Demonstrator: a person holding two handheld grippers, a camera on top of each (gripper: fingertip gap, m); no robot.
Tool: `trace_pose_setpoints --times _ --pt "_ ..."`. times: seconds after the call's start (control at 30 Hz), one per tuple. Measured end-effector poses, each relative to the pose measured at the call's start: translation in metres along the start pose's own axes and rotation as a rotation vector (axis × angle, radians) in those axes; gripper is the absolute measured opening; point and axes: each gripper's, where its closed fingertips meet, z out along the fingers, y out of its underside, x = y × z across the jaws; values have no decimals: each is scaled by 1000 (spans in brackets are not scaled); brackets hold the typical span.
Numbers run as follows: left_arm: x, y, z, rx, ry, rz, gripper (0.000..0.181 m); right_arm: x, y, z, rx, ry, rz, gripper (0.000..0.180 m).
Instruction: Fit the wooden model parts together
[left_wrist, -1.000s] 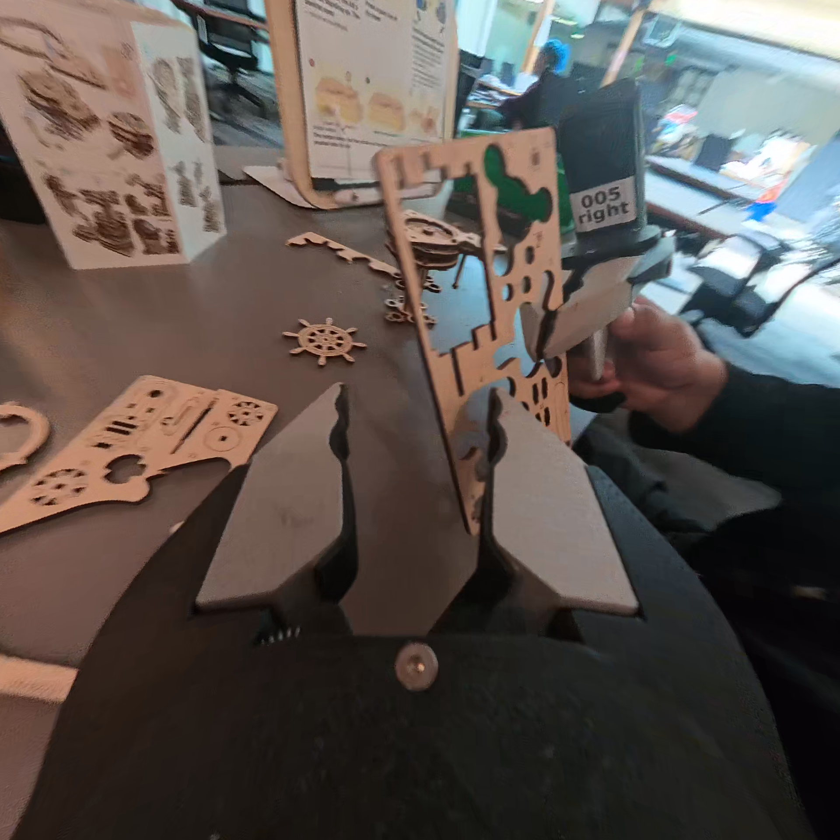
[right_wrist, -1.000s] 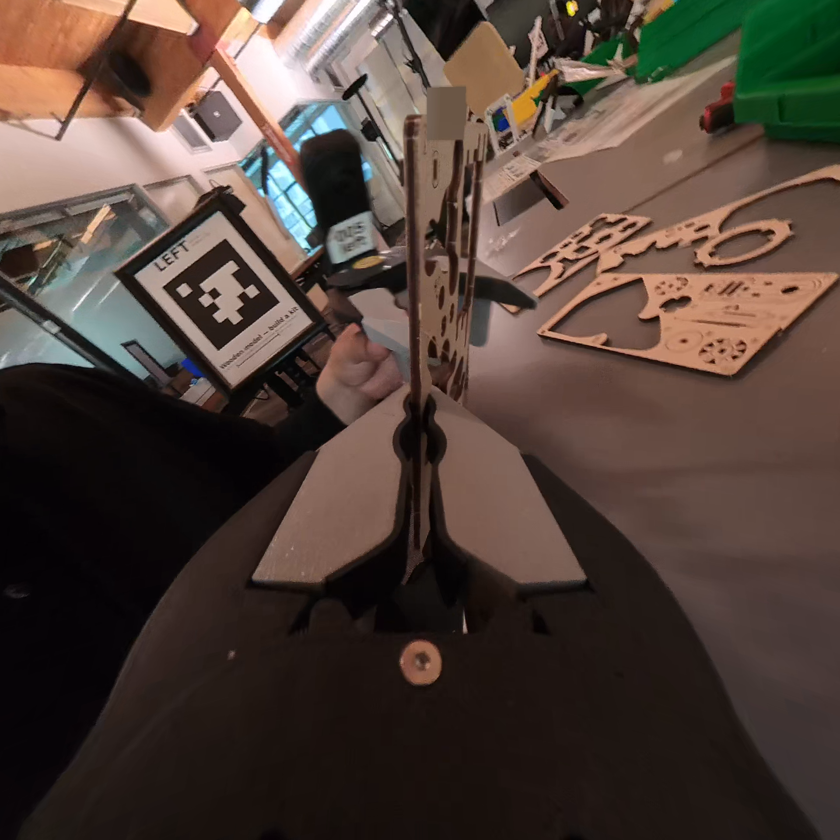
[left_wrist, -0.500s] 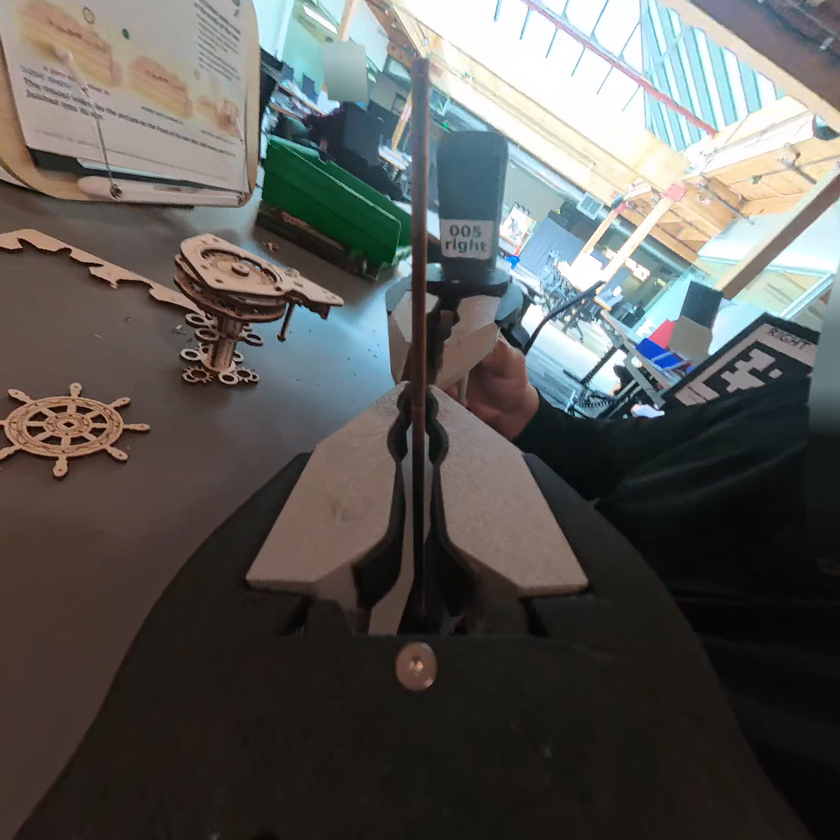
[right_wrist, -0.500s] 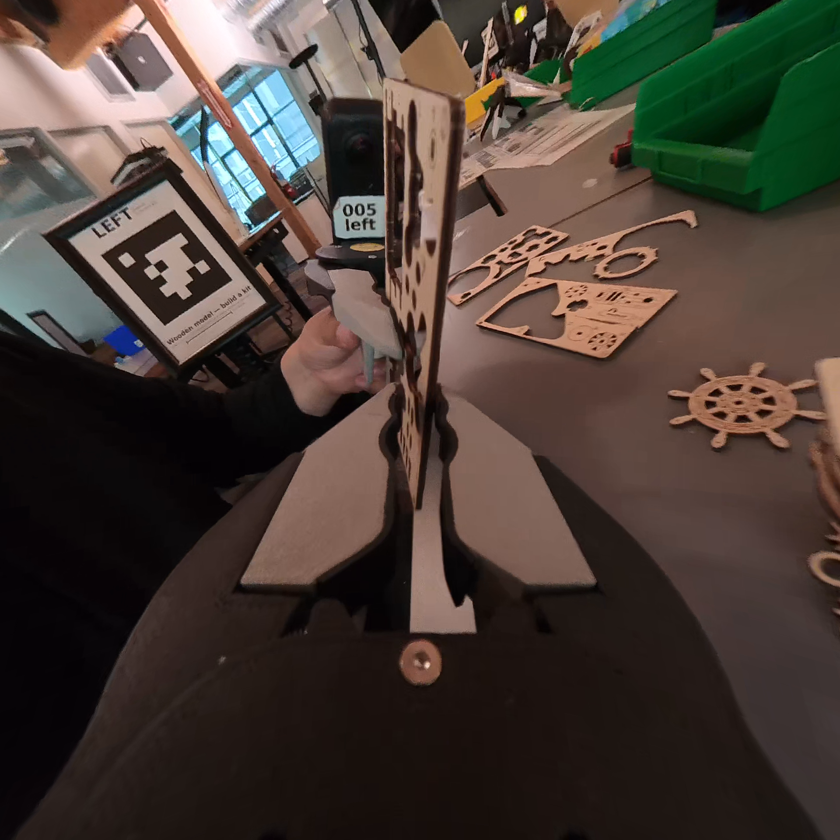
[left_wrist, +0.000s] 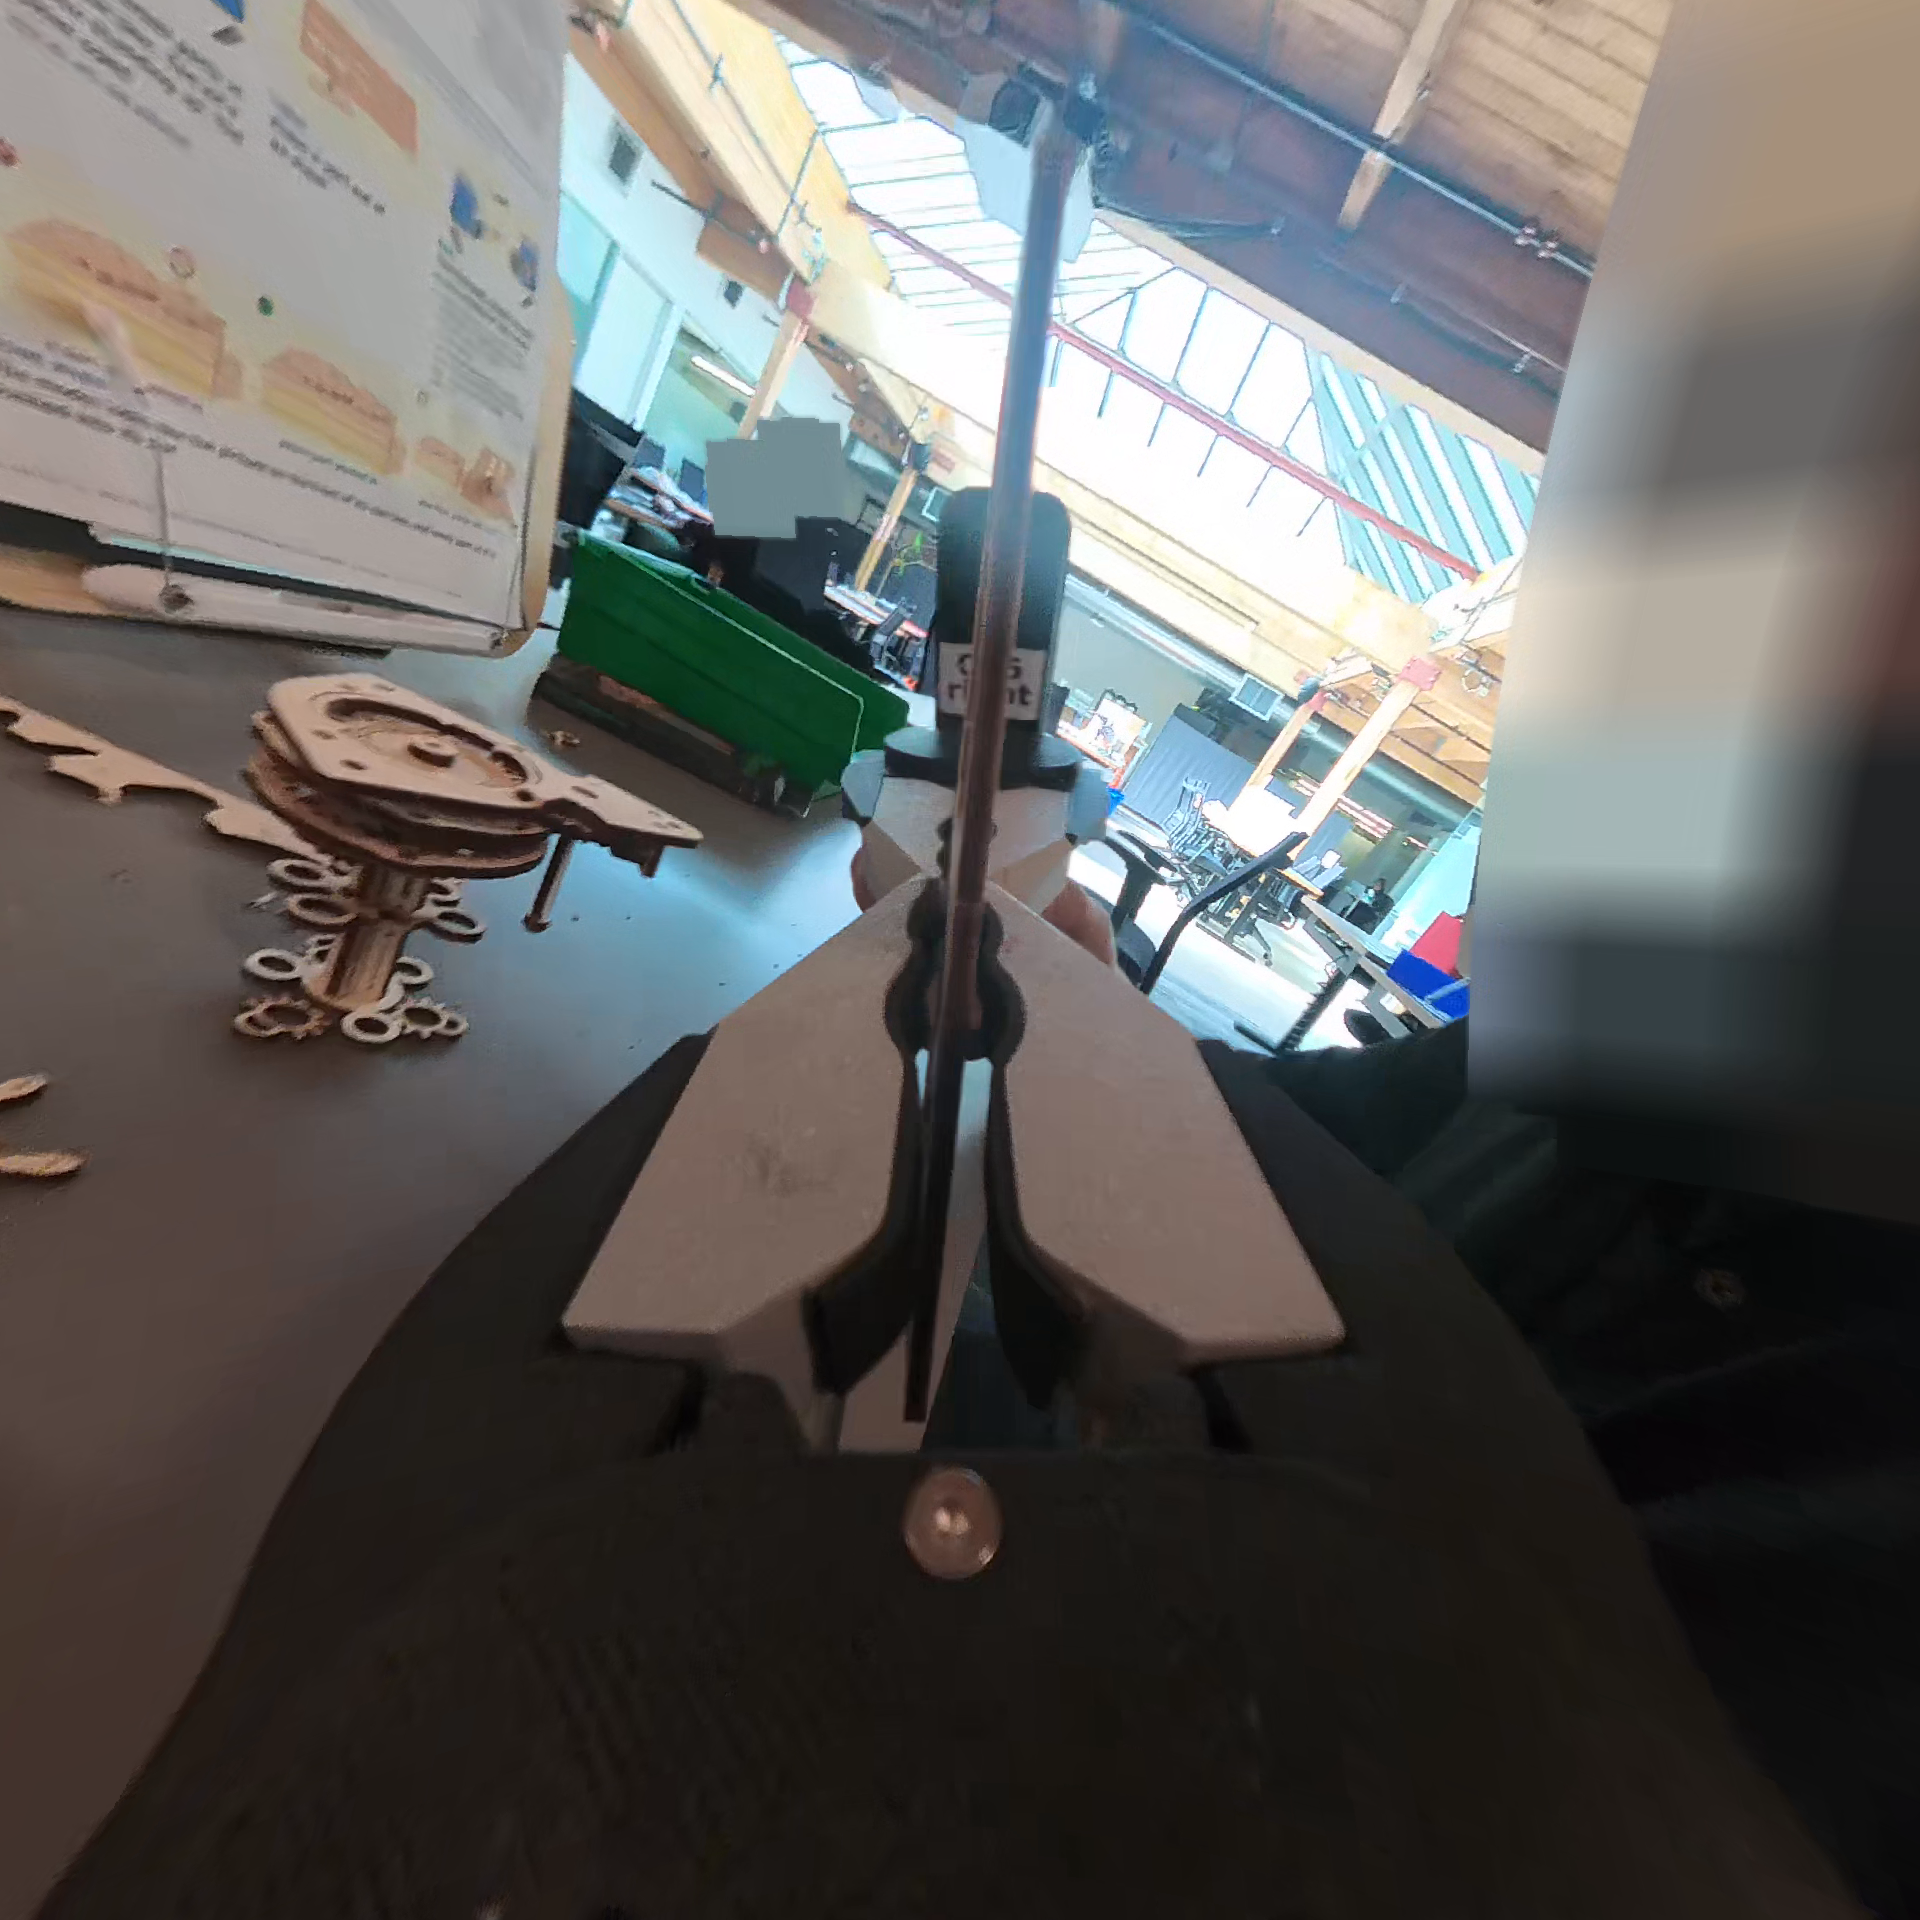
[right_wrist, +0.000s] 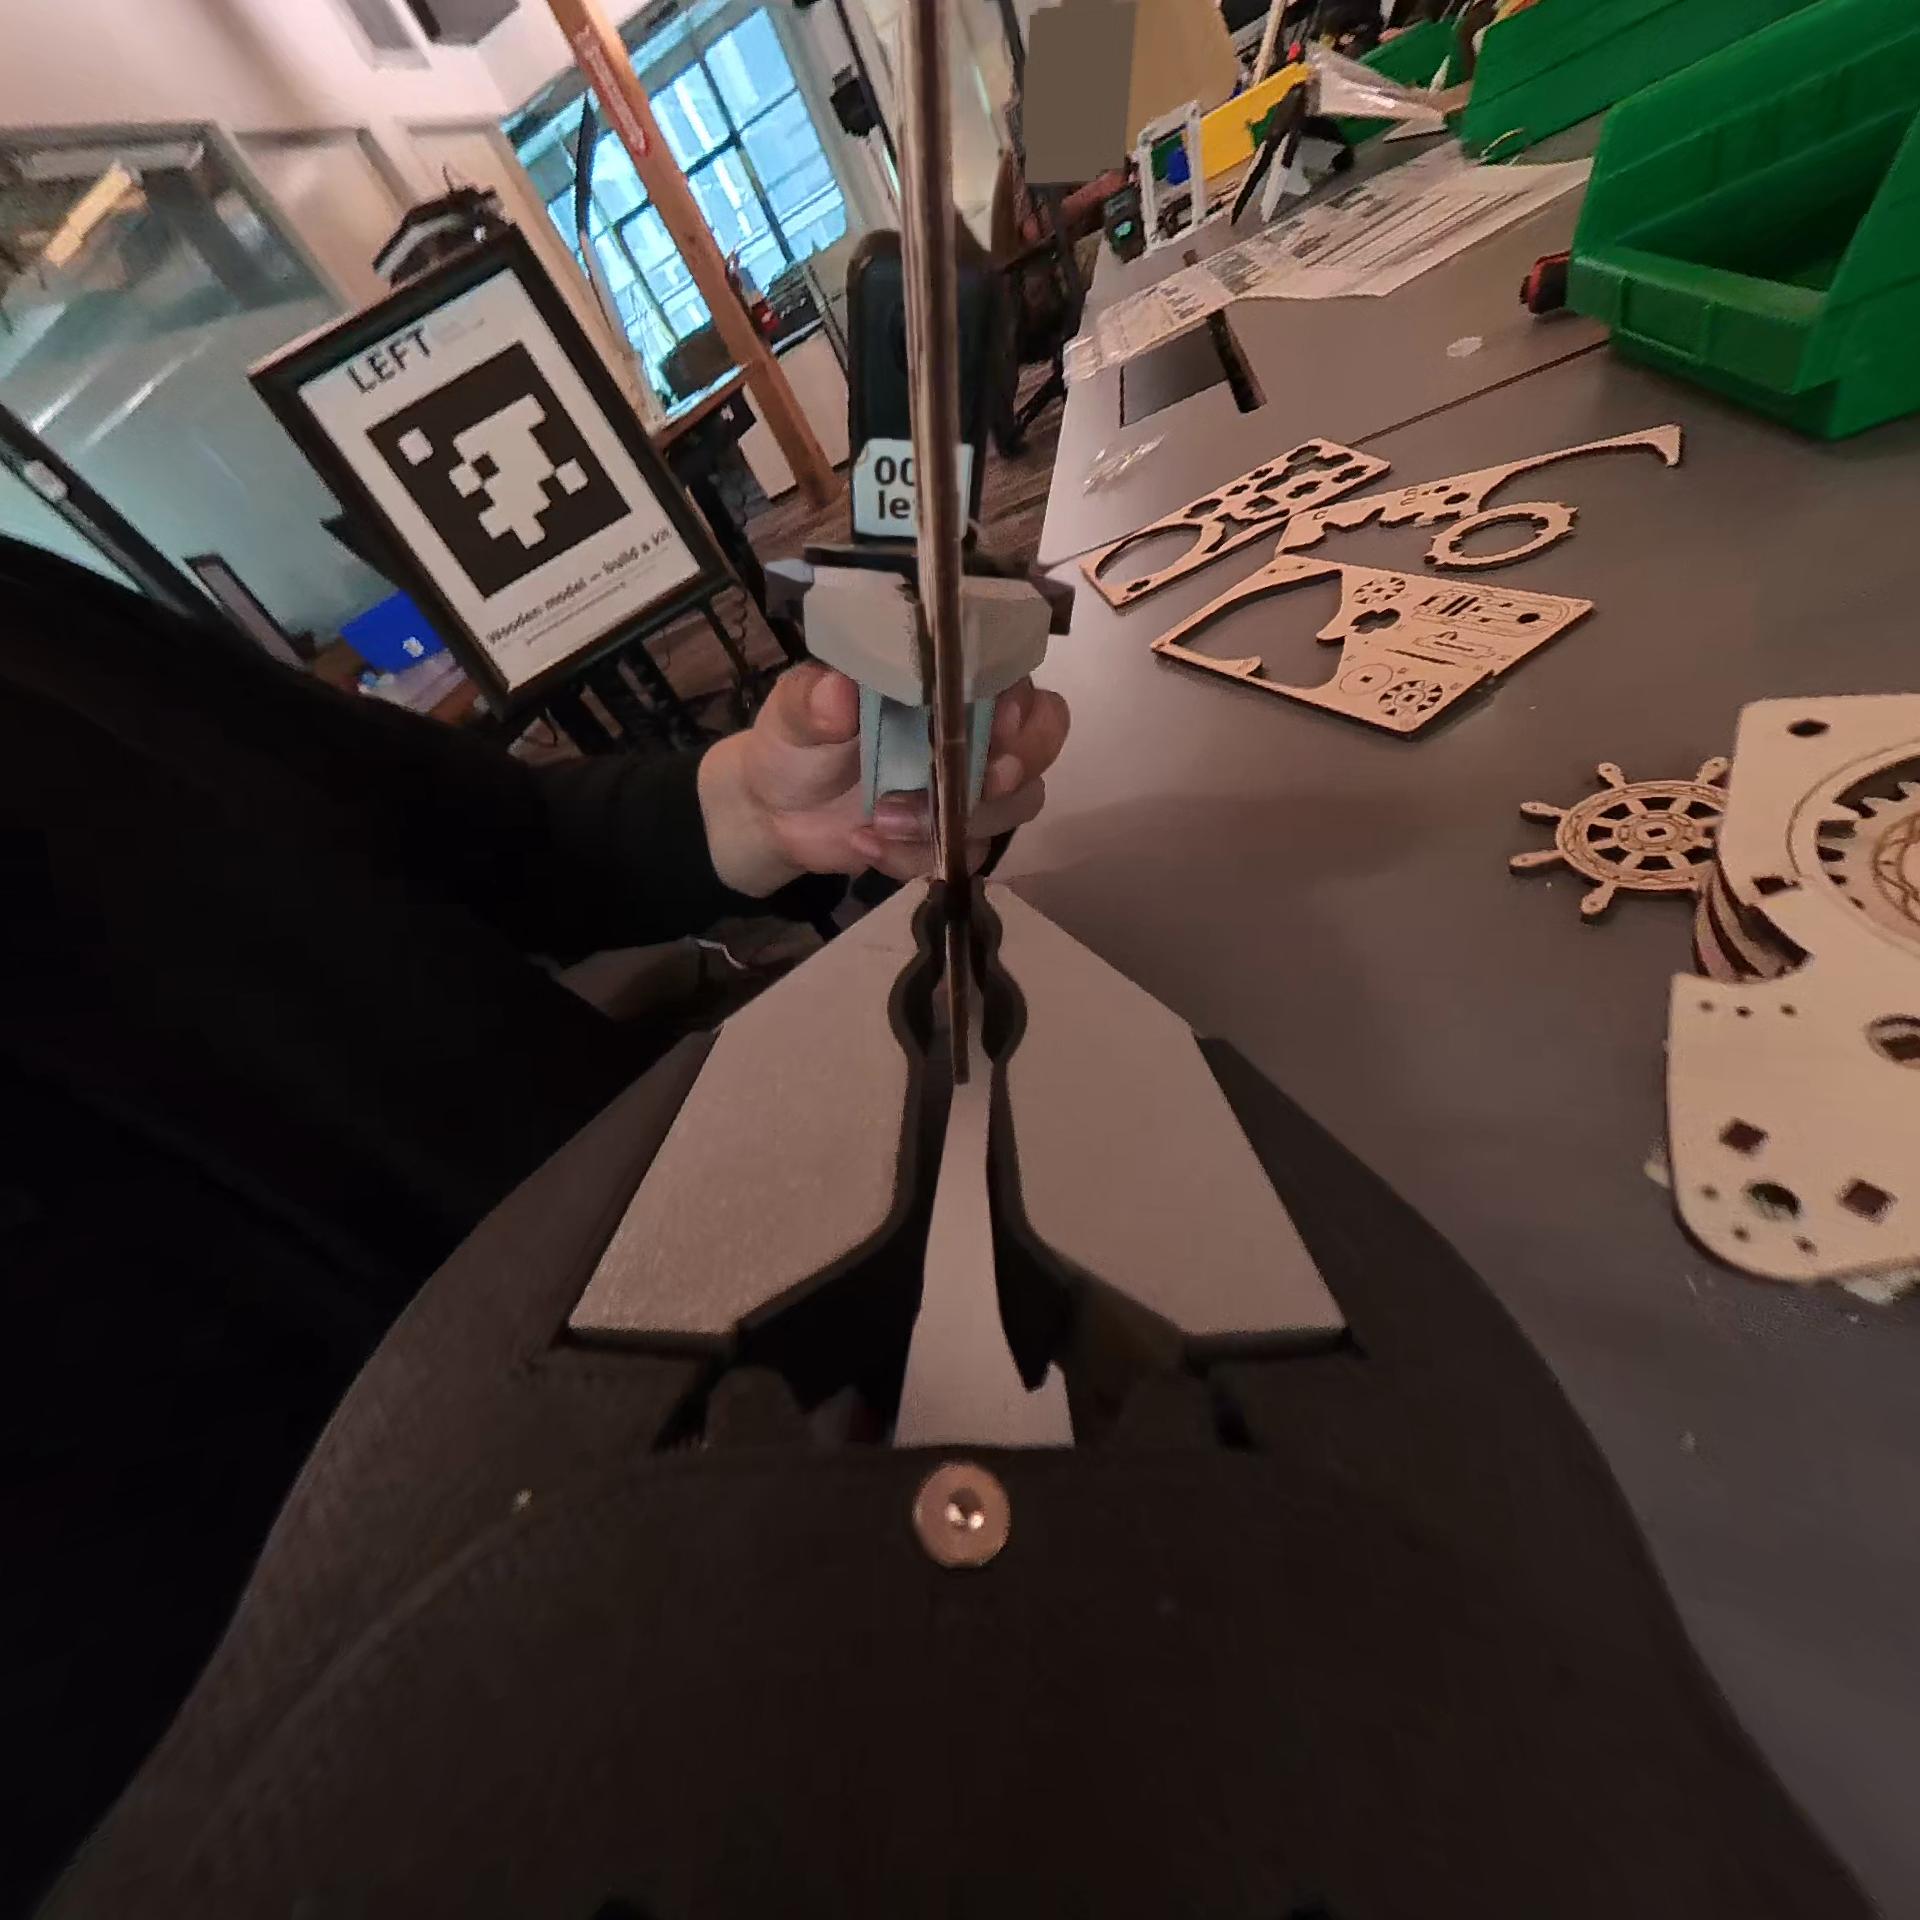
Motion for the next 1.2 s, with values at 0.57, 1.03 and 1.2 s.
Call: trace_pose_setpoints --times 0.57,1.03,1.2 --pt "-26 13 69 -145 -76 -35 0 19 10 -83 6 97 17 19" --pt "-26 20 84 -58 -49 -148 0 29 11 -65 21 217 30 1" --pt "-27 19 80 -21 -66 -183 0 30 11 -59 26 207 55 1"
